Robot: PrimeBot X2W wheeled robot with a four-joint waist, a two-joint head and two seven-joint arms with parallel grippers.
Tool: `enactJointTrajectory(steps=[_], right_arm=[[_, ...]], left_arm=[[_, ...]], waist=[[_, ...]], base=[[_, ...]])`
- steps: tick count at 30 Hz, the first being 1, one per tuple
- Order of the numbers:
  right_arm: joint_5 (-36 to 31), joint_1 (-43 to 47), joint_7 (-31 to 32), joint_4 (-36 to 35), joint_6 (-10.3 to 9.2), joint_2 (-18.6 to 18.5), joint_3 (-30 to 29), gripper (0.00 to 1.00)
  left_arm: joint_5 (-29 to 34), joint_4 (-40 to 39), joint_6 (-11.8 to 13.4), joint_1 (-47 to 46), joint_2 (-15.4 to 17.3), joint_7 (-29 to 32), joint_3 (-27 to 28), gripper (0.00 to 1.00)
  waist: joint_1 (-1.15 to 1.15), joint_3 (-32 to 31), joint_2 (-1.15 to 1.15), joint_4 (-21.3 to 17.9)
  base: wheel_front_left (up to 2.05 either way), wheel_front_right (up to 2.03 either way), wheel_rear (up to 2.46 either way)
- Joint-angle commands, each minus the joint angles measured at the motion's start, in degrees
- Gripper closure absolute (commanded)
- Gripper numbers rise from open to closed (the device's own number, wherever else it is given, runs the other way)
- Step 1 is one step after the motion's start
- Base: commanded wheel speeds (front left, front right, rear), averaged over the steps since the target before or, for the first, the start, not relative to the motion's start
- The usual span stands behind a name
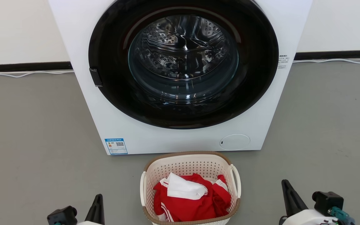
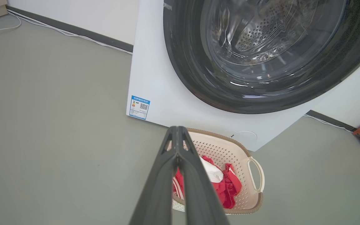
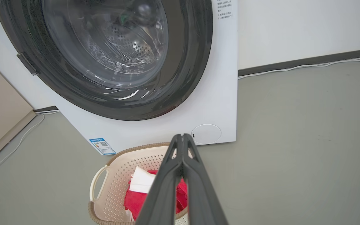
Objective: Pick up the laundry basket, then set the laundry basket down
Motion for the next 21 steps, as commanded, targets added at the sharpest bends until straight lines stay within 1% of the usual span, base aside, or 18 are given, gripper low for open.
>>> enactJointTrajectory(steps=[1, 21], right_arm=[[1.7, -2.1, 0.3, -2.0, 0.04, -0.2, -0.1, 1.0], [15.8, -2.0, 3.5, -4.8, 0.11, -0.2, -1.0, 1.0]], left_arm=[[-1.3, -1.7, -0.4, -2.3, 0.2, 0.3, 0.8, 1.0], [-12.5, -3.3, -2.1, -3.1, -0.2, 3.6, 3.0, 1.0]], waist=[[-0.01, 0.0, 0.0, 0.0], [-0.01, 0.4, 0.0, 0.3]], base=[[0.0, 0.0, 0.0], [0.0, 0.0, 0.0]])
